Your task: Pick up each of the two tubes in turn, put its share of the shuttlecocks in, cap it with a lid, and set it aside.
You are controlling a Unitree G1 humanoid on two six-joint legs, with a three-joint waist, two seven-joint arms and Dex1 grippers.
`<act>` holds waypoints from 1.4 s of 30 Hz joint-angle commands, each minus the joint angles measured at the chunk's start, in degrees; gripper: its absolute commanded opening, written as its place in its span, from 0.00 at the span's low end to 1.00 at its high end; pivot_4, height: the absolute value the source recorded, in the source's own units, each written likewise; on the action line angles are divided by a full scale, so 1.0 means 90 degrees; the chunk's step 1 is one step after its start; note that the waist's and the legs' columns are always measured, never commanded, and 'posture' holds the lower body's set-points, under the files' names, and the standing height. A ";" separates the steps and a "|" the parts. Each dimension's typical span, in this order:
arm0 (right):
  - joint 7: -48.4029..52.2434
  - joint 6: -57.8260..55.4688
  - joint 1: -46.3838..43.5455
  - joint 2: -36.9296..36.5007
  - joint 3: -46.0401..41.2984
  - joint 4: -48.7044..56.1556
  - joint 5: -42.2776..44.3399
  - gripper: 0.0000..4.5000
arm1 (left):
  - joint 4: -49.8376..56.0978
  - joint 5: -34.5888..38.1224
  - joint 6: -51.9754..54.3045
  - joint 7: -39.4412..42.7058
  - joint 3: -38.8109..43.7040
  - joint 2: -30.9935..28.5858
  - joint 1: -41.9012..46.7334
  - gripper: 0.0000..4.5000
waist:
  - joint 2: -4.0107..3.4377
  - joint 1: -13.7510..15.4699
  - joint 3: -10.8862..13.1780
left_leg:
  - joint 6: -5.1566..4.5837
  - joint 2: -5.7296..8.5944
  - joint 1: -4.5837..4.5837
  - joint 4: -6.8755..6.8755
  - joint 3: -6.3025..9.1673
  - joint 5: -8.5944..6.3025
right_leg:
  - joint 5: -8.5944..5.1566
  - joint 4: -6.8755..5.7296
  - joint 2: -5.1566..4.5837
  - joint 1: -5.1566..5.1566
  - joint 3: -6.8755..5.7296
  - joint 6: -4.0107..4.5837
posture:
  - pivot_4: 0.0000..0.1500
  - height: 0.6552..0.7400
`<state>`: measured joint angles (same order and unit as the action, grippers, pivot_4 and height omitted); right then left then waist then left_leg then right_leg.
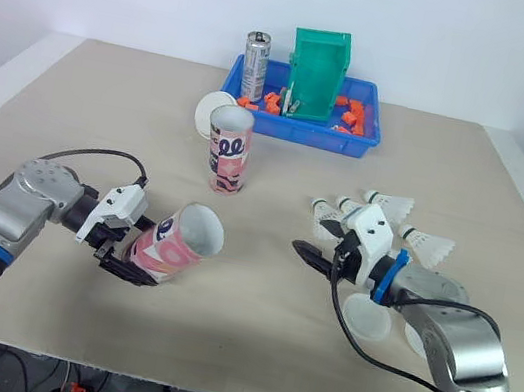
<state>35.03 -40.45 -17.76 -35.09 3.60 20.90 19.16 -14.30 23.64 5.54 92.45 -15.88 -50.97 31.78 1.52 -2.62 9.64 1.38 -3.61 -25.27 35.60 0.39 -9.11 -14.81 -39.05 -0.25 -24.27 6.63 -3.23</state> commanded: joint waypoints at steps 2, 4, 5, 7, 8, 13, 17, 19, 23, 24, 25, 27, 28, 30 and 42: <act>-0.0238 -0.0117 -0.0071 0.0133 -0.0046 -0.0013 -0.0105 0.82 | 0.0208 0.0059 0.0058 0.0006 0.0098 -0.0131 0.0002 0.80 | 0.0001 -0.0001 0.0000 | 0.0000 0.0000 0.0000 0.0000 0.0000 0.0000 | 0.0000 0.0000 0.0000 0.0000 0.0000 0.0000 | 1.00 0.95; -0.0428 -0.0221 -0.0164 0.0262 0.0063 -0.0114 -0.0242 0.82 | 0.0214 0.0056 0.0053 0.0006 0.0103 -0.0132 0.0009 0.80 | 0.0001 -0.0002 0.0000 | 0.0000 -0.0001 0.0000 0.0001 0.0001 0.0000 | 0.0001 0.0000 0.0001 0.0000 0.0000 0.0001 | 1.00 0.95; -0.0521 -0.0306 -0.0206 0.0343 0.0105 -0.0139 -0.0289 0.82 | 0.0216 0.0059 0.0063 0.0006 0.0107 -0.0129 0.0015 0.80 | 0.0001 -0.0003 0.0000 | 0.0000 0.0000 0.0000 0.0001 0.0000 0.0000 | 0.0002 0.0000 0.0001 -0.0001 0.0000 0.0001 | 1.00 0.95; -0.0622 -0.0372 -0.0231 0.0439 0.0221 -0.0128 -0.0391 0.82 | 0.0226 0.0057 0.0075 0.0006 0.0121 -0.0123 0.0016 0.80 | 0.0000 -0.0003 0.0001 | 0.0000 -0.0001 0.0000 0.0001 0.0001 0.0000 | 0.0002 0.0000 0.0002 -0.0002 0.0000 0.0001 | 1.00 0.95; -0.0689 -0.0414 -0.0241 0.0492 0.0260 -0.0131 -0.0451 0.82 | 0.0237 0.0057 0.0083 0.0006 0.0127 -0.0123 0.0011 0.80 | 0.0001 -0.0004 0.0000 | 0.0000 -0.0001 0.0000 0.0001 0.0000 0.0000 | 0.0002 0.0000 0.0002 -0.0002 0.0000 0.0001 | 1.00 0.95; -0.1146 -0.0544 -0.0435 0.0783 0.0317 -0.0320 -0.0779 0.82 | 0.0320 0.0085 0.0160 0.0006 0.0154 -0.0149 -0.0021 0.80 | 0.0001 -0.0005 0.0001 | 0.0000 -0.0001 -0.0003 0.0000 0.0001 0.0000 | 0.0001 0.0000 0.0002 -0.0003 0.0000 0.0000 | 1.00 0.95; -0.1342 -0.0461 -0.0689 0.0922 0.0543 -0.0446 -0.1100 0.82 | 0.0354 0.0102 0.0216 0.0006 0.0172 -0.0174 -0.0013 0.80 | 0.0001 -0.0008 0.0001 | 0.0000 -0.0001 -0.0002 0.0000 0.0002 0.0000 | 0.0003 0.0000 0.0005 -0.0003 0.0000 0.0001 | 1.00 0.95; -0.1490 -0.0423 -0.0831 0.1034 0.0648 -0.0573 -0.1291 0.82 | 0.0361 0.0101 0.0227 0.0006 0.0184 -0.0175 -0.0016 0.80 | 0.0001 -0.0011 0.0001 | 0.0000 -0.0002 -0.0002 0.0000 0.0002 0.0000 | 0.0003 0.0000 0.0005 -0.0005 0.0000 0.0002 | 1.00 0.95; -0.1581 -0.0379 -0.0927 0.1178 0.0802 -0.0628 -0.1529 0.82 | 0.0435 0.0120 0.0290 0.0006 0.0215 -0.0183 -0.0046 0.80 | 0.0001 -0.0012 0.0001 | 0.0000 -0.0002 -0.0004 -0.0001 0.0001 0.0000 | 0.0002 0.0000 0.0005 -0.0006 0.0000 0.0001 | 1.00 0.95; -0.1582 -0.0357 -0.0930 0.1183 0.0851 -0.0614 -0.1583 0.82 | 0.0447 0.0122 0.0303 0.0006 0.0223 -0.0182 -0.0049 0.80 | 0.0001 -0.0011 0.0001 | 0.0000 -0.0002 -0.0004 -0.0002 0.0001 0.0000 | 0.0001 0.0000 0.0005 -0.0006 0.0000 0.0002 | 1.00 0.95; -0.1581 -0.0336 -0.0932 0.1182 0.0895 -0.0600 -0.1636 0.82 | 0.0457 0.0123 0.0314 0.0006 0.0229 -0.0182 -0.0054 0.80 | 0.0001 -0.0011 0.0001 | 0.0000 -0.0002 -0.0005 -0.0003 0.0002 0.0000 | 0.0000 0.0000 0.0005 -0.0006 0.0000 0.0001 | 1.00 0.95; -0.1578 -0.0312 -0.0936 0.1190 0.0938 -0.0587 -0.1717 0.82 | 0.0473 0.0123 0.0332 0.0006 0.0241 -0.0183 -0.0062 0.80 | 0.0001 -0.0011 0.0001 | 0.0000 -0.0002 -0.0005 -0.0003 0.0002 0.0000 | -0.0001 0.0000 0.0005 -0.0006 0.0000 0.0002 | 1.00 0.95; -0.1576 -0.0280 -0.0943 0.1181 0.0965 -0.0584 -0.1774 0.77 | 0.0478 0.0121 0.0336 0.0006 0.0249 -0.0183 -0.0067 0.80 | 0.0001 -0.0012 0.0001 | 0.0000 -0.0002 -0.0005 -0.0003 0.0002 0.0000 | -0.0001 0.0000 0.0005 -0.0006 0.0000 0.0002 | 1.00 0.95; -0.1590 -0.0256 -0.0955 0.1193 0.0954 -0.0589 -0.1841 0.63 | 0.0500 0.0123 0.0352 0.0006 0.0261 -0.0187 -0.0084 0.80 | 0.0001 -0.0012 0.0001 | 0.0000 -0.0002 -0.0005 -0.0003 0.0002 0.0000 | 0.0000 0.0000 0.0006 -0.0007 0.0000 0.0003 | 1.00 0.95; -0.1511 -0.0137 -0.1043 0.1238 0.1002 -0.0465 -0.2119 0.01 | 0.0540 0.0107 0.0416 0.0006 0.0295 -0.0146 -0.0091 0.80 | 0.0001 -0.0012 0.0001 | 0.0000 -0.0002 -0.0005 -0.0003 0.0002 0.0000 | 0.0000 0.0000 0.0006 -0.0008 0.0000 0.0003 | 1.00 0.95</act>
<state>21.18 -42.45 -25.61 -24.32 12.96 14.24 0.49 -10.68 23.89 9.17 92.52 -15.42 -51.42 30.88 1.53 -2.72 9.64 1.38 -3.63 -25.31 35.57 0.41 -9.11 -14.80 -39.05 -0.20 -24.33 6.63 -3.21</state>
